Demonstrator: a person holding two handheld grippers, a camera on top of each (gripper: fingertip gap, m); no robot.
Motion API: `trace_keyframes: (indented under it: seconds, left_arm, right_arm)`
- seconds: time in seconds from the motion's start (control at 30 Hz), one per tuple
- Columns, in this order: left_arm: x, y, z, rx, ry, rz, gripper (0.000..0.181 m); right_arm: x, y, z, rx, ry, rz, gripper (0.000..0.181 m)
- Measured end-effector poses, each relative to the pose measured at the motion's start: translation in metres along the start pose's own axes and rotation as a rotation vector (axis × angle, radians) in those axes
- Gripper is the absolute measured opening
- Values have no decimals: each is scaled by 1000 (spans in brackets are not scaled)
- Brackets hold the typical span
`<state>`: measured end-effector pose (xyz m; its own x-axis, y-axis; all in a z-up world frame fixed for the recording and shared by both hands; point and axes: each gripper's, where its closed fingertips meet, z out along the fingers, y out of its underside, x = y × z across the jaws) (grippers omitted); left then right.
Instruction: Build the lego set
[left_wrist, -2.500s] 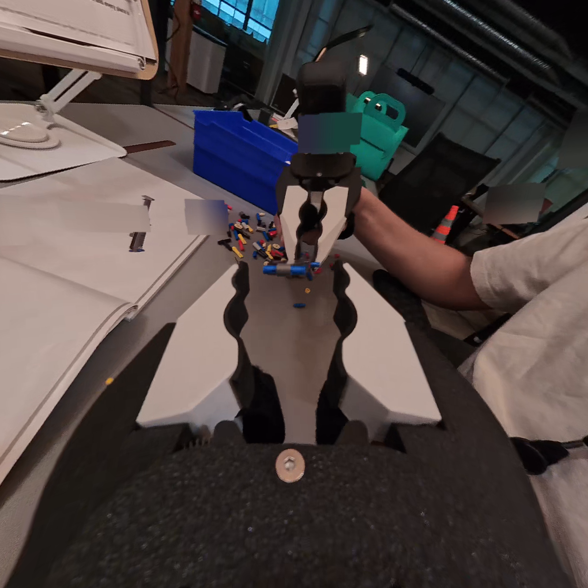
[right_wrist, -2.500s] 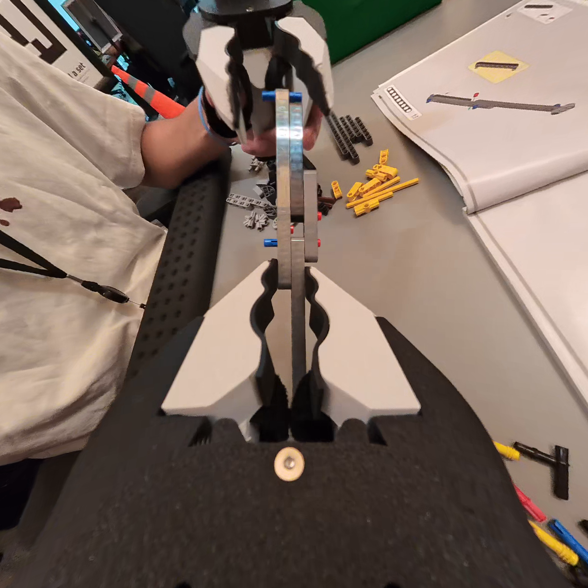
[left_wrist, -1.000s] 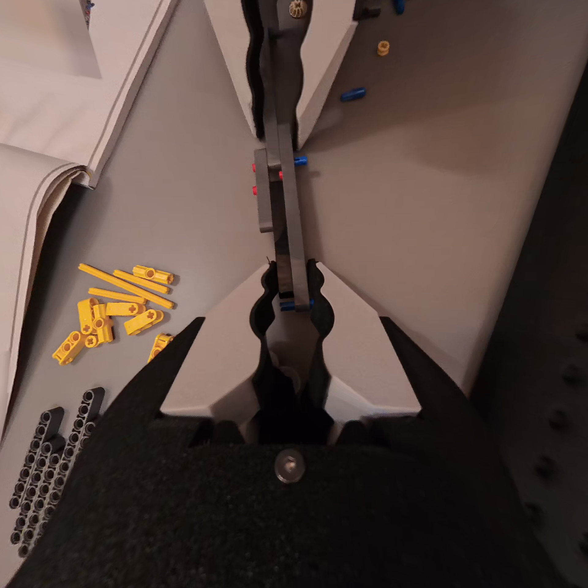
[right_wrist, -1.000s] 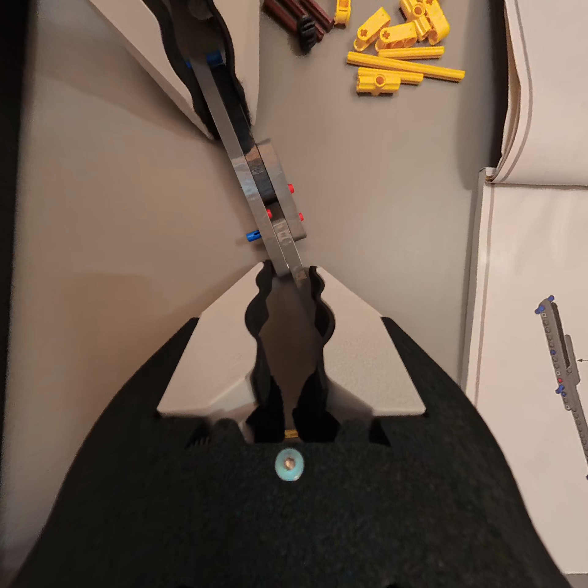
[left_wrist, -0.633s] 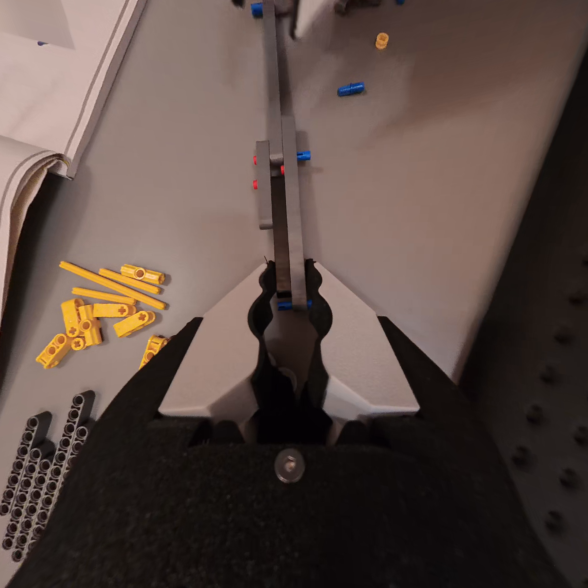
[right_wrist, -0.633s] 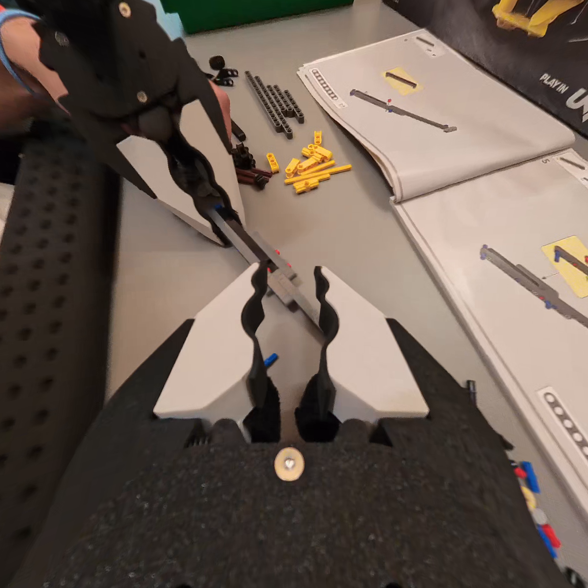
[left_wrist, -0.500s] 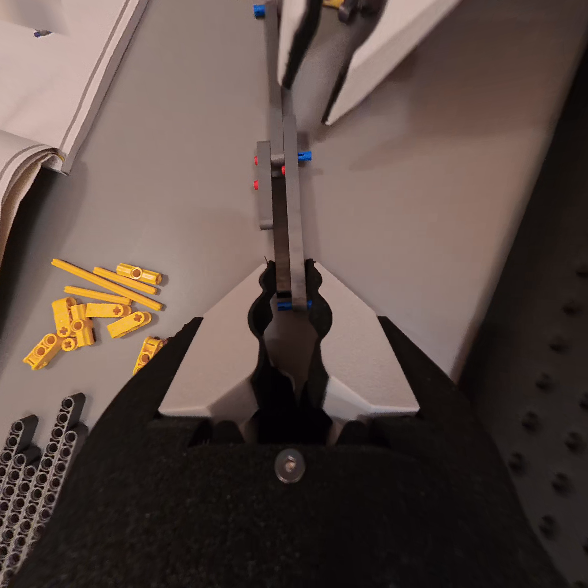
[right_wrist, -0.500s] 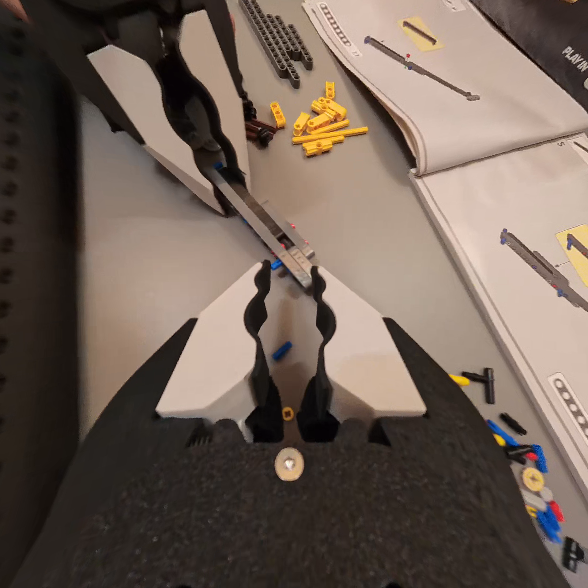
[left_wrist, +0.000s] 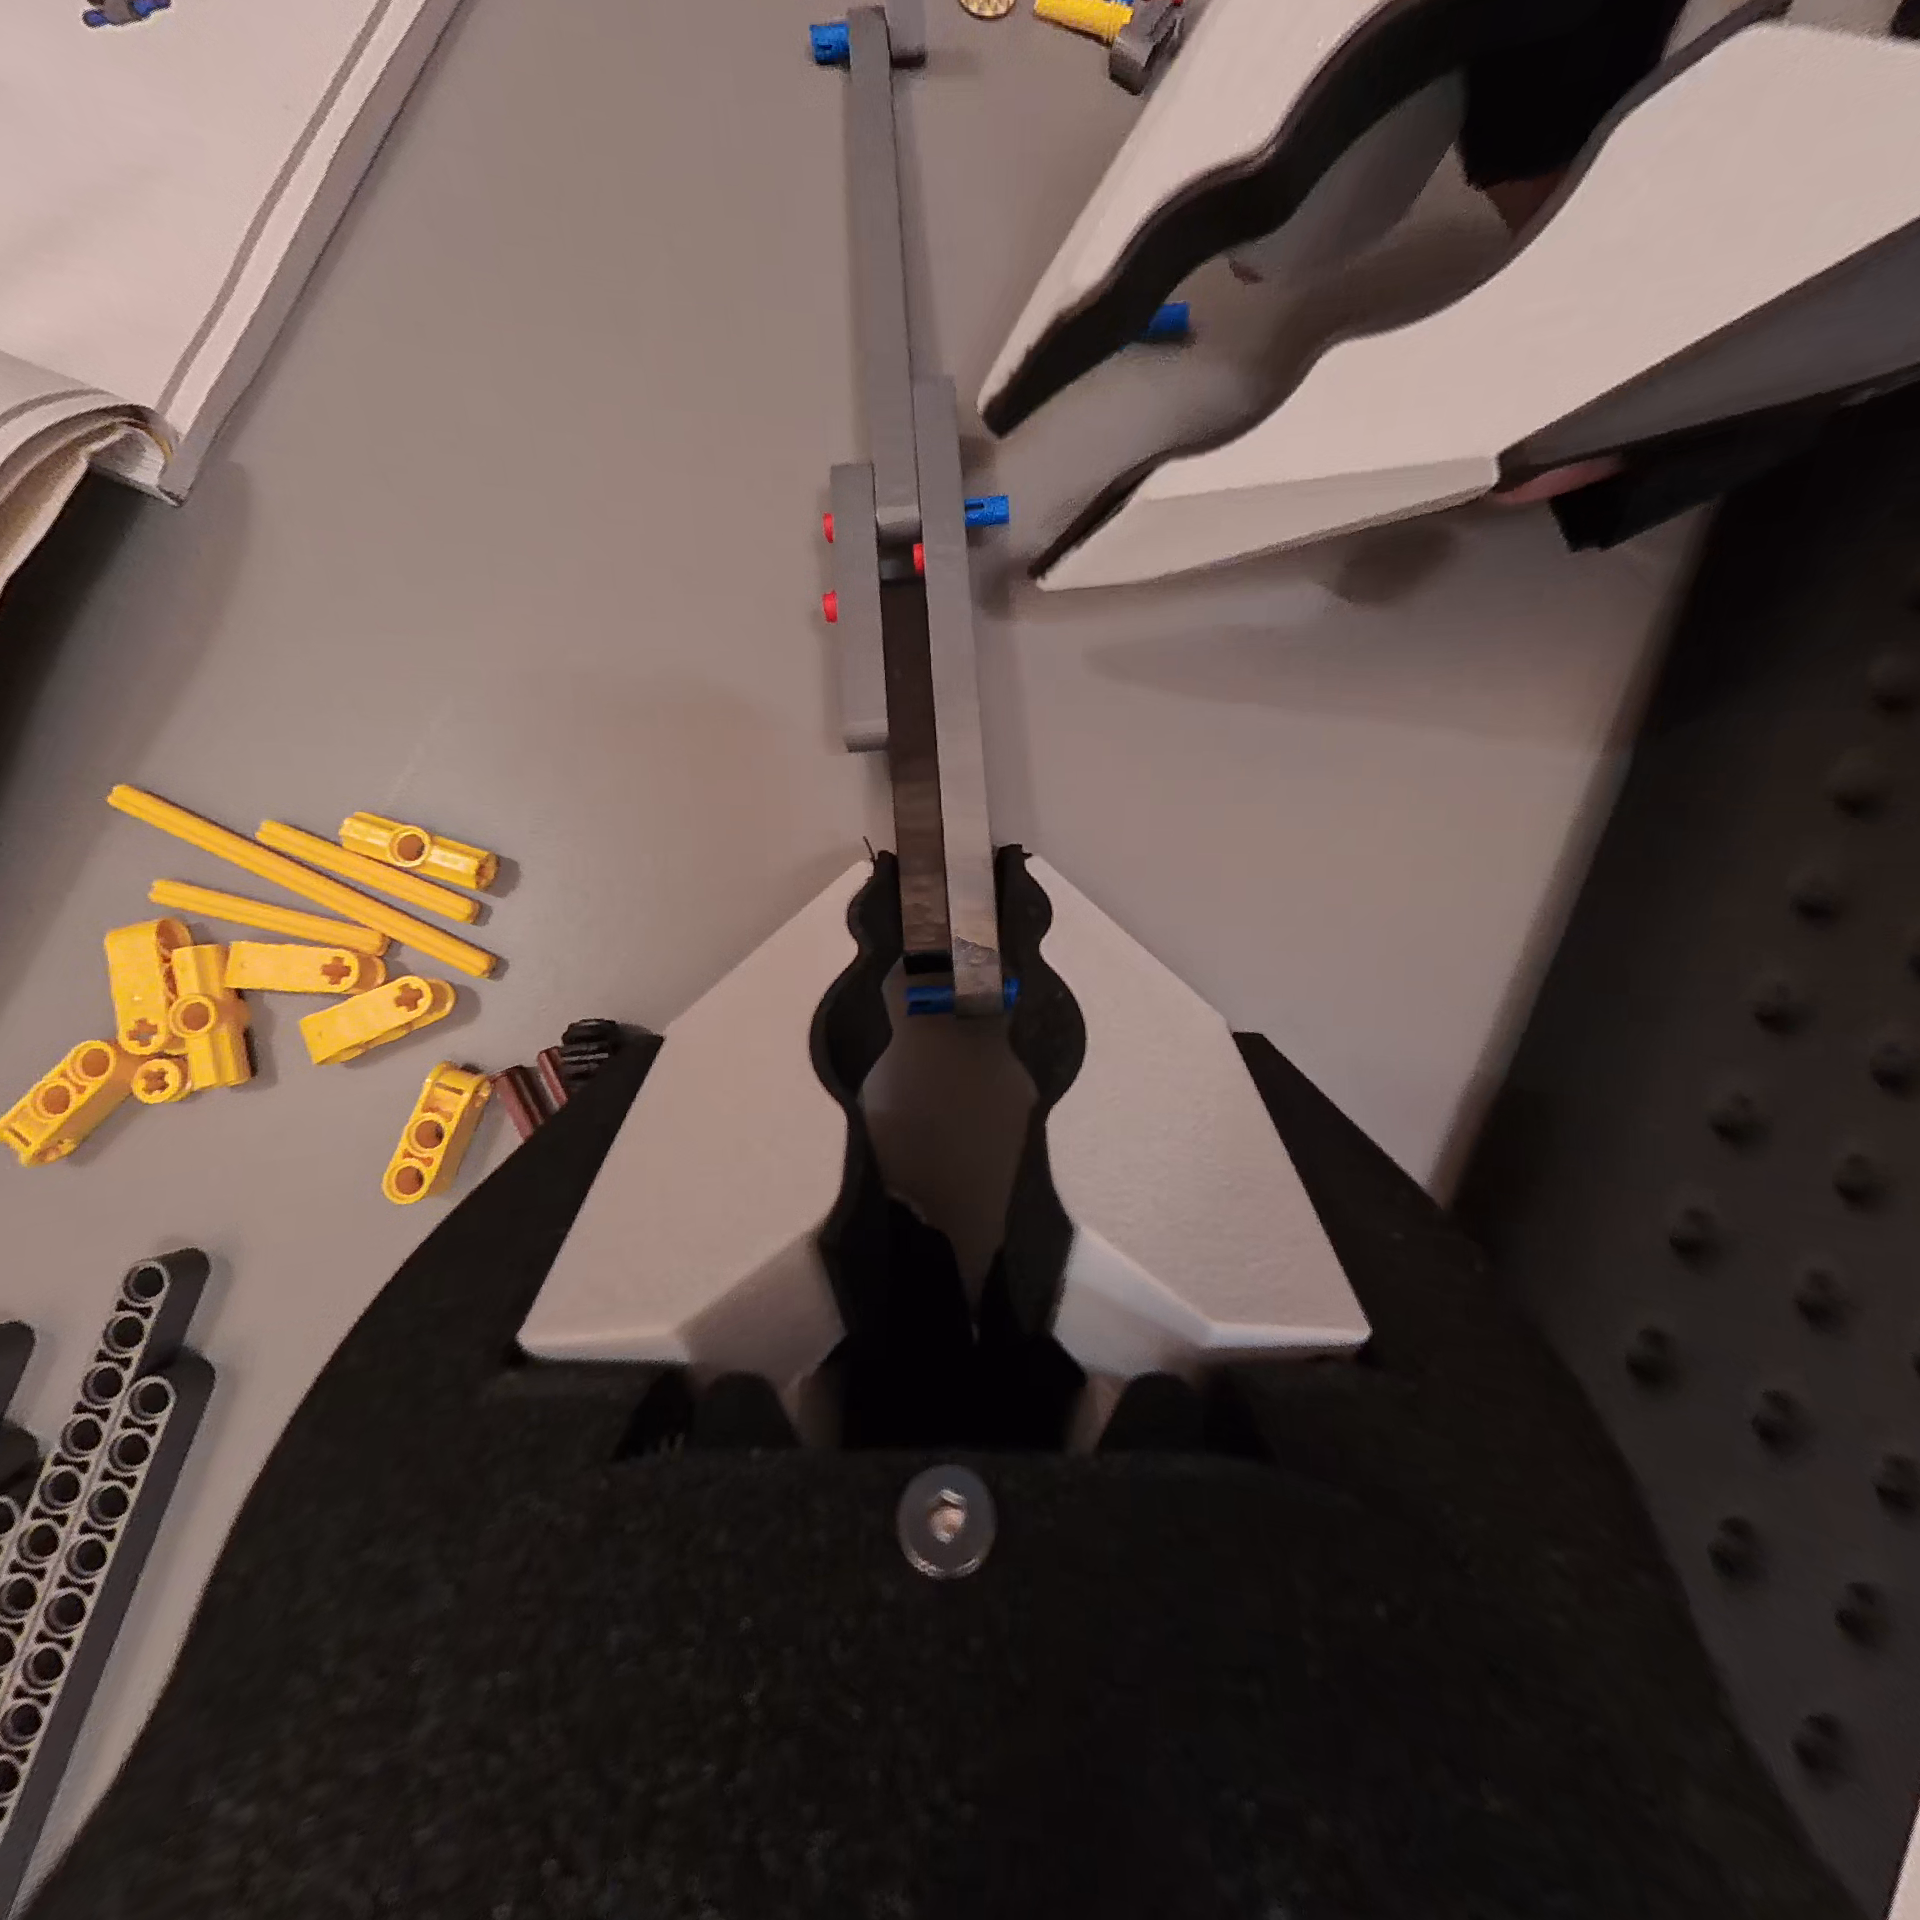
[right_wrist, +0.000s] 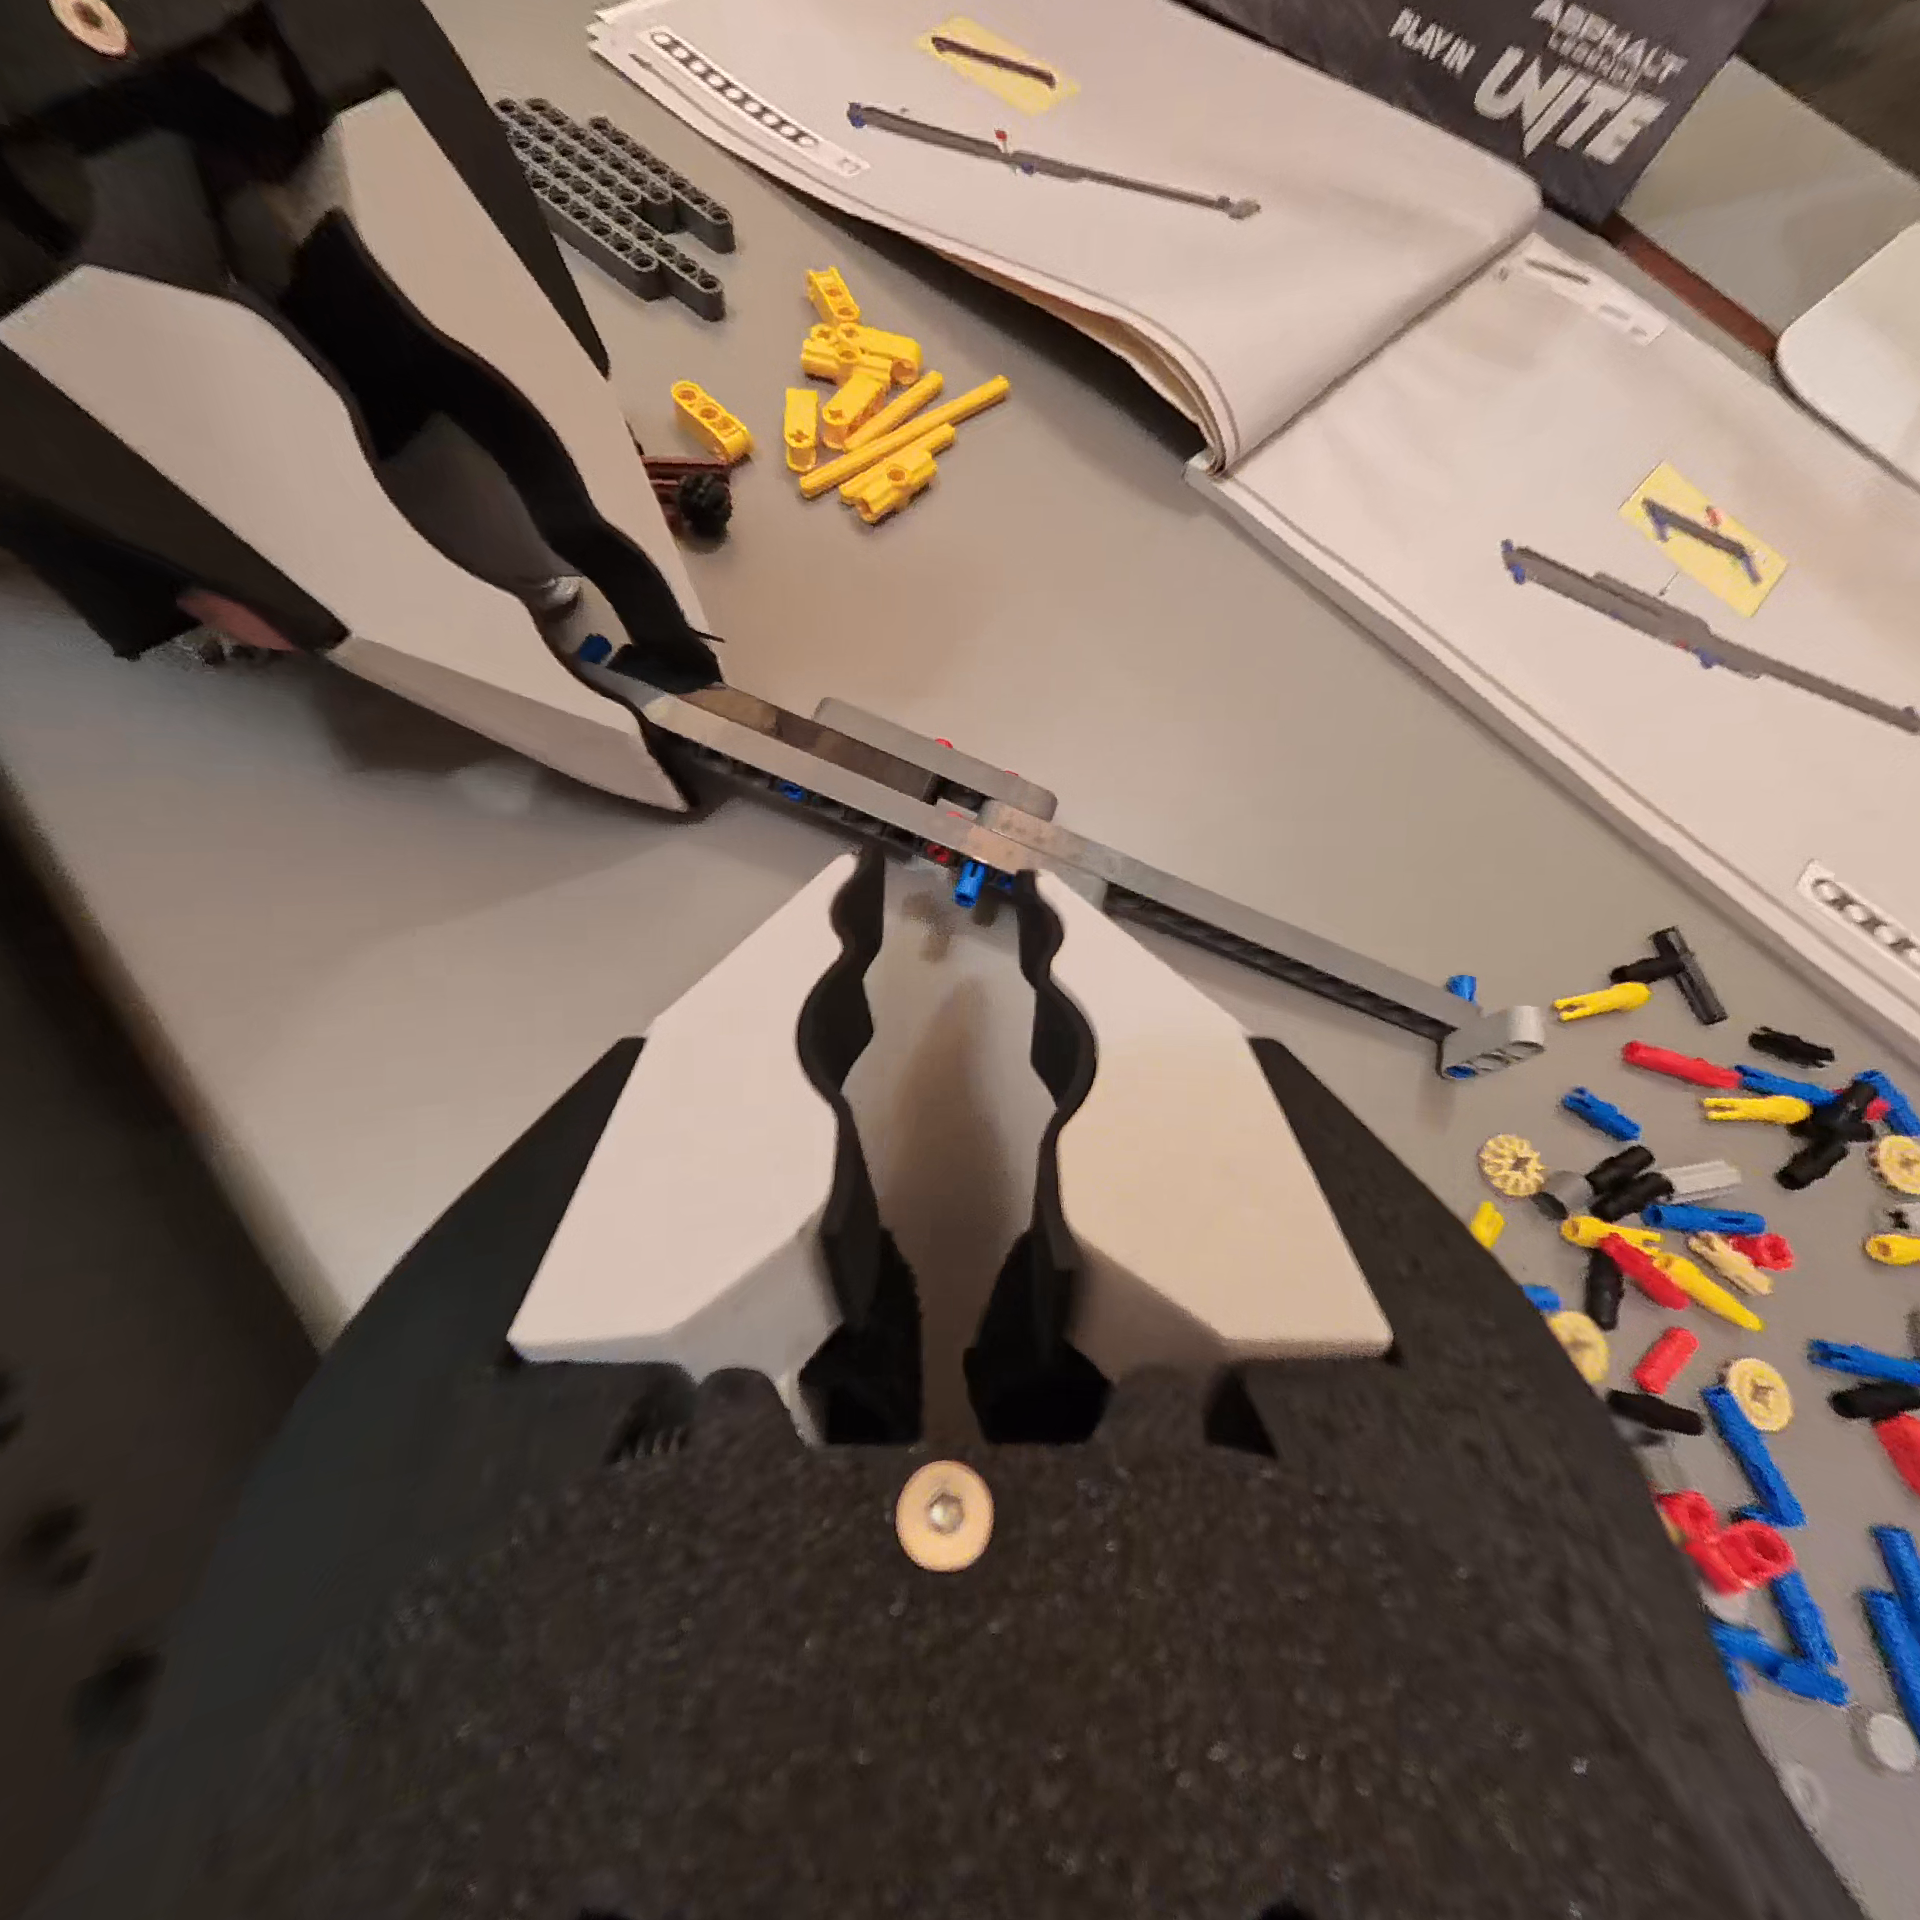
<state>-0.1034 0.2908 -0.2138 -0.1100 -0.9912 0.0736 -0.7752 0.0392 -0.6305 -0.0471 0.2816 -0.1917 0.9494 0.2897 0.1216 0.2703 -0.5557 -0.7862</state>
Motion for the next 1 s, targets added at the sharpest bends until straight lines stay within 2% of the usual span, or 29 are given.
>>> trace_keyframes:
  seconds: [0.1,0.27,0.5,0.6,0.8,0.9,1.0]
  left_arm:
    - [0,0,0,3,6,-5,16]
    - [0,-1,0,8,18,-9,16]
    - [0,-1,0,15,3,2,16]
    - [2,-1,0,22,5,2,16]
    - [4,0,-1,22,-3,20,17]
    - [5,-6,-6,70,4,2,38]
    - [4,-22,-21,183,32,-48,44]
  right_arm:
    - [5,2,1,-5,11,47,24]
    - [1,4,4,-15,-57,138,21]
    - [-1,9,10,-57,-38,130,17]
    - [4,7,9,-52,8,114,4]
    - [2,10,10,-75,3,113,3]
    - [1,13,12,-99,19,84,3]
    - [-4,15,14,-116,14,82,3]
